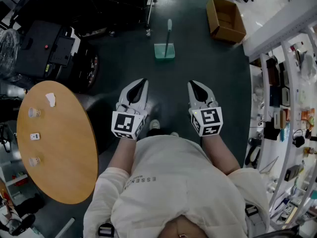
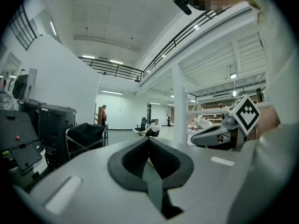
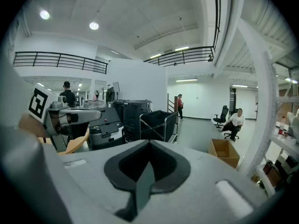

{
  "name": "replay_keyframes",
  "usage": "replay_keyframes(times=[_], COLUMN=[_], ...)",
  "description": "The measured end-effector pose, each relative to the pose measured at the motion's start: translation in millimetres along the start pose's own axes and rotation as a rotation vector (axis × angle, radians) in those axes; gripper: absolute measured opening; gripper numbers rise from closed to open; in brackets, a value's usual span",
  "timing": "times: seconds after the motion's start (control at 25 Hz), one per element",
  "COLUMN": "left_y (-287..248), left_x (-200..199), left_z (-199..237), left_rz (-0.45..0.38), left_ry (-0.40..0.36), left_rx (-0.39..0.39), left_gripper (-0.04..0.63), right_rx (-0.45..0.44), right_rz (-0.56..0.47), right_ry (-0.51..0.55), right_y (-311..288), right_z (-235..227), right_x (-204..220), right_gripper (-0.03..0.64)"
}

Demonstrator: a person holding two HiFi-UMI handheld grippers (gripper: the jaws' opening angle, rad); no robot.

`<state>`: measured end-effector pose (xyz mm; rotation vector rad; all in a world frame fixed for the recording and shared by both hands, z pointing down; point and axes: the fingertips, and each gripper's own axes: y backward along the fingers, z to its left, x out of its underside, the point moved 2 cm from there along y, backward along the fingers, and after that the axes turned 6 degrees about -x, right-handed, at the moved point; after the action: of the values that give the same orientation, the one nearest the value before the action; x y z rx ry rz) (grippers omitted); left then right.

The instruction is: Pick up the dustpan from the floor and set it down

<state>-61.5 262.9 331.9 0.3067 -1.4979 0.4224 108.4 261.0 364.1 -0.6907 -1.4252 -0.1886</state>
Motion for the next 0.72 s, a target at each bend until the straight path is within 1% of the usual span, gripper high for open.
replay_keyframes(times=[0.24,0.4,0.72], left_y=[-5.0,-11.0,-18.7], left_x=[5.7,6.8,13.5], left_z=[12.1,22.5,58.2], left_rz=[0.007,0.007,0.013], left_ry=[0.01,0.018,0.032], left_rx=[0.004,0.004,-0.002], left_gripper=[0.008,0.008,0.008], right_rx=[0.006,0.023,0.064], right_rz=[0.013,0.014,0.022], right_ry=[-0.013,-0.065,-0.102], right_y=[-11.7,-21.3,-53.4], right_z=[1.7,-2.8,-7.8], right_x=[4.0,4.8,4.3], right_gripper=[-0.009,-0.009,-0.009])
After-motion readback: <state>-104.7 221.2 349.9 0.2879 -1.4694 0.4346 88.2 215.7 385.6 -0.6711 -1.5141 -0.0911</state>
